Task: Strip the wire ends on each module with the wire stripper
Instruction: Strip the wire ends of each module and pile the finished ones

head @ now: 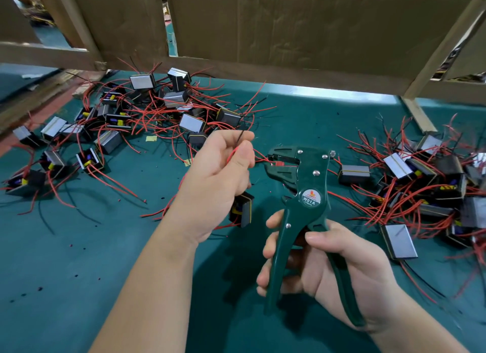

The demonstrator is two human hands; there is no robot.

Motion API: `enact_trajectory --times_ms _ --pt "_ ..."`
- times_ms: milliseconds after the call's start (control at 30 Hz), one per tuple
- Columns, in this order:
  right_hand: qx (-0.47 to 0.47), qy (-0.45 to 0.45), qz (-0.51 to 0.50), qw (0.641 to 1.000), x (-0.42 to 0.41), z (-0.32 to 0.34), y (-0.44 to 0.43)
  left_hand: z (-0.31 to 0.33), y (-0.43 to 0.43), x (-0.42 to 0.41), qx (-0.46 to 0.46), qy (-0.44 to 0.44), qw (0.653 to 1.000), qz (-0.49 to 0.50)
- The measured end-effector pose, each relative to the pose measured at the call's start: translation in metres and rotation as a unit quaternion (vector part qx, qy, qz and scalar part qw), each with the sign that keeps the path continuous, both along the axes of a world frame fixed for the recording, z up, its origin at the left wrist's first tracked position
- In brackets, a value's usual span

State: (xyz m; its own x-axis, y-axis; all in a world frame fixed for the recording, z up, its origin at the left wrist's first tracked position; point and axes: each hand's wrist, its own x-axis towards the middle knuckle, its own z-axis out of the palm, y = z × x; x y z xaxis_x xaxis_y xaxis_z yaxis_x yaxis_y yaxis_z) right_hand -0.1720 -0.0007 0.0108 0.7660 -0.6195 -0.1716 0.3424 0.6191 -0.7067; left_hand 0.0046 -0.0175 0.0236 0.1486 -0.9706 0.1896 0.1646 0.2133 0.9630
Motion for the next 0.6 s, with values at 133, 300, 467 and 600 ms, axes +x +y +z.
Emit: enact_trajectory --times_ms 133,300,467,600 --pt "0.006 0.009 -0.007 1.000 0.0009 -0.0007 0.0002 0.0025 0.0021 -0.0024 0.019 0.042 0.998 -0.040" --pt "0.015 -0.001 0.005 1.000 0.0010 -0.0009 0.0005 0.0014 0.0040 -0.0022 0.020 0.010 0.999 -0.043" --pt "0.005 -0.029 0.022 0.999 -0.0015 0.0011 0.0013 0.0010 0.0025 -0.0025 0.013 0.005 0.999 -0.033" --pt "-0.006 -0.037 0.020 0.999 -0.0040 0.0025 0.0005 -0.0011 0.0010 -0.0018 -0.007 -0.039 0.999 0.002"
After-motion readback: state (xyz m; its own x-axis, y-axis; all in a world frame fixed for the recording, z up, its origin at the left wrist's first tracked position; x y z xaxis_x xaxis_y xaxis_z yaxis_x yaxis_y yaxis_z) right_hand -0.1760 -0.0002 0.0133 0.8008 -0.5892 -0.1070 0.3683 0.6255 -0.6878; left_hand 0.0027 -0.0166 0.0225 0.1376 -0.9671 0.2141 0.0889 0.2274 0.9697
